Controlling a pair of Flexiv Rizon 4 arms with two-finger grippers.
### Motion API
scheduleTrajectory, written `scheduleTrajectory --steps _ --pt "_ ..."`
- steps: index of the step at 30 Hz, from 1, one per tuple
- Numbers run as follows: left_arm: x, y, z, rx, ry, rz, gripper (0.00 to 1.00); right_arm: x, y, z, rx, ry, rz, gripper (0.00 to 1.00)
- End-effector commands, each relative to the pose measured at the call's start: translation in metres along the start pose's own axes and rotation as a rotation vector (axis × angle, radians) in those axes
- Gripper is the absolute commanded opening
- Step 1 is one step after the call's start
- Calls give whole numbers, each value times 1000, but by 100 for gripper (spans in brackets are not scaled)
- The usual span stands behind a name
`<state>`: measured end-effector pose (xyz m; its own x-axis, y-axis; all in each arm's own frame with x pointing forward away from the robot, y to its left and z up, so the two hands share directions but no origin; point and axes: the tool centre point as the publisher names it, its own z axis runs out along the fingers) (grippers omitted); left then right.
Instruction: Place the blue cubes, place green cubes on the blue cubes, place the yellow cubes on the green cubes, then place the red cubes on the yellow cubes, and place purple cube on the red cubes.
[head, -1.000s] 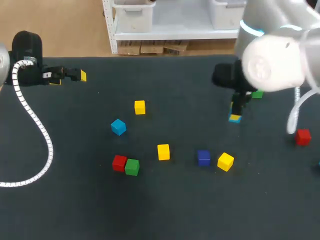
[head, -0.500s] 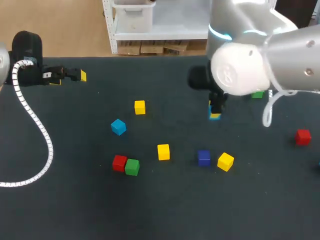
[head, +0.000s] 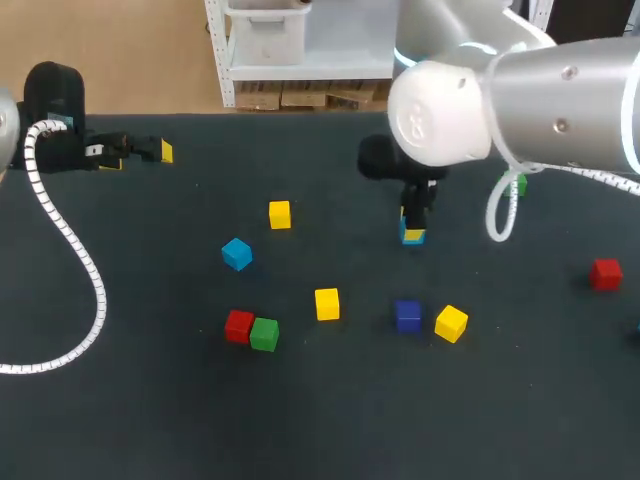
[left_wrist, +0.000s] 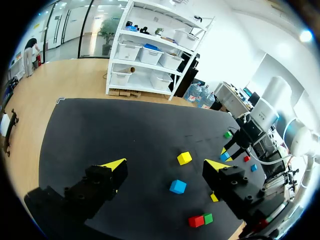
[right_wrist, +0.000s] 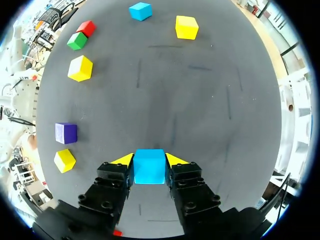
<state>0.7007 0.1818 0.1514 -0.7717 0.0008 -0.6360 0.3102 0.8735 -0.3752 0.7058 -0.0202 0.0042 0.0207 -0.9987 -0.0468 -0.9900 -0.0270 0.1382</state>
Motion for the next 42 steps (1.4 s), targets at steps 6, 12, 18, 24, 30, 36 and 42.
scheduleTrajectory --steps 6,12,18,24,30,36,42 --pt "1 2 0 11 -6 2 100 -6 -2 7 10 36 -21 0" --pt "1 2 0 11 -6 2 100 -8 -1 10 18 46 -7 1" --pt "1 2 0 11 -6 2 100 -8 -3 10 25 48 9 29" --pt "1 2 0 11 -6 2 100 -9 -4 11 32 50 22 100" --pt "1 2 0 11 -6 2 100 -10 -6 9 37 43 41 100" --pt "1 2 0 11 -6 2 100 -1 -16 -22 45 -18 91 100" --pt "1 2 0 11 -6 2 100 20 -32 -61 69 -102 203 100"
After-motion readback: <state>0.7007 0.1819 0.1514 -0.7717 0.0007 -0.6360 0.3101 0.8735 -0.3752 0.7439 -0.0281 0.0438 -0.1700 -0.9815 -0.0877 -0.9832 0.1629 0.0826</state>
